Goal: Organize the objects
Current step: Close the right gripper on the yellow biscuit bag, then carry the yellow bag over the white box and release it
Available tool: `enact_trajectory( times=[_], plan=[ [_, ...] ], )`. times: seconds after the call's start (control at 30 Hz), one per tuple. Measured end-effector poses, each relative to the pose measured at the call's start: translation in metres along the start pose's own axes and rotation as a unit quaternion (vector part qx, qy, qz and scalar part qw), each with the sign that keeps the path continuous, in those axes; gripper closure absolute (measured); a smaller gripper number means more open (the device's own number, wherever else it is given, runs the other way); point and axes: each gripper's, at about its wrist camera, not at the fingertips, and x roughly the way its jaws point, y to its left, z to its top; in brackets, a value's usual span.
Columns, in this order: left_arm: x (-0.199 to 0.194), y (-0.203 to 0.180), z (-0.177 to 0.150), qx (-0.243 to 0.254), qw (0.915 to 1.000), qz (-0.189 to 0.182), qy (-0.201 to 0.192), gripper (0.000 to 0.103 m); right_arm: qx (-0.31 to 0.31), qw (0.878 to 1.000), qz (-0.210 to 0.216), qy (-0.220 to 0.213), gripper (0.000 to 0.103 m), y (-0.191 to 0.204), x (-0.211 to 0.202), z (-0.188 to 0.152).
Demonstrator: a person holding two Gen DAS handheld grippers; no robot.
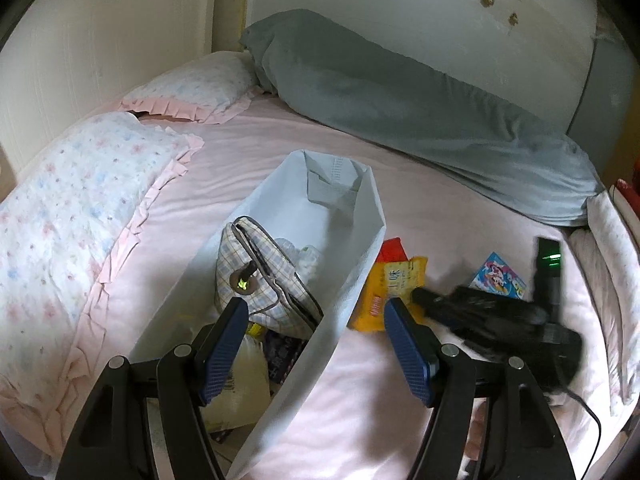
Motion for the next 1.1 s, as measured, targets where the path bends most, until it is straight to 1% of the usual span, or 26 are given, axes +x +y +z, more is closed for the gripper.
enact_trajectory(
  times=[0.17,0.27,0.3,0.37,0.43,0.5,0.57,0.63,0.8,1.0,1.1],
  plan=[
    [-0.002,0.008,0.001,-0.013,0.9999,-0.001,-0.005,0.034,-0.037,0.998,0.02,-0.054,0.085,0.021,-0.045,-0.004],
    [-0.004,0.011,0.001,-0.019,0.9998,-0.006,-0.007,0.034,-0.05,0.995,0.032,-0.074,0.085,0.03,-0.065,-0.01],
    [-0.005,0.011,0.001,-0.02,0.9997,-0.007,-0.009,0.034,-0.052,0.995,0.038,-0.078,0.085,0.025,-0.075,-0.007],
    [-0.007,0.012,0.0,-0.018,0.9997,-0.009,-0.012,0.034,-0.059,0.993,0.056,-0.091,0.085,0.03,-0.091,-0.011],
    [-0.01,0.012,0.0,-0.017,0.9996,-0.014,-0.017,0.034,-0.065,0.99,0.069,-0.1,0.085,0.033,-0.1,-0.004],
    [-0.014,0.014,-0.001,-0.018,0.9994,-0.018,-0.022,0.034,-0.073,0.987,0.088,-0.113,0.085,0.053,-0.099,0.003],
    [-0.019,0.016,-0.001,-0.021,0.9993,-0.016,-0.028,0.034,-0.086,0.982,0.118,-0.121,0.085,0.065,-0.104,0.002],
    [-0.026,0.019,-0.002,-0.024,0.9989,-0.012,-0.038,0.034,-0.101,0.978,0.138,-0.118,0.085,0.077,-0.103,-0.001],
    [-0.044,0.033,-0.005,-0.04,0.9971,-0.006,-0.064,0.034,-0.146,0.971,0.164,-0.097,0.085,0.113,-0.088,-0.017],
    [-0.061,0.069,-0.007,-0.078,0.9917,0.036,-0.096,0.034,-0.191,0.959,0.195,-0.075,0.085,0.15,-0.07,-0.036],
    [-0.056,0.08,-0.006,-0.075,0.9913,0.062,-0.089,0.034,-0.202,0.957,0.199,-0.065,0.085,0.158,-0.058,-0.045]
  ],
)
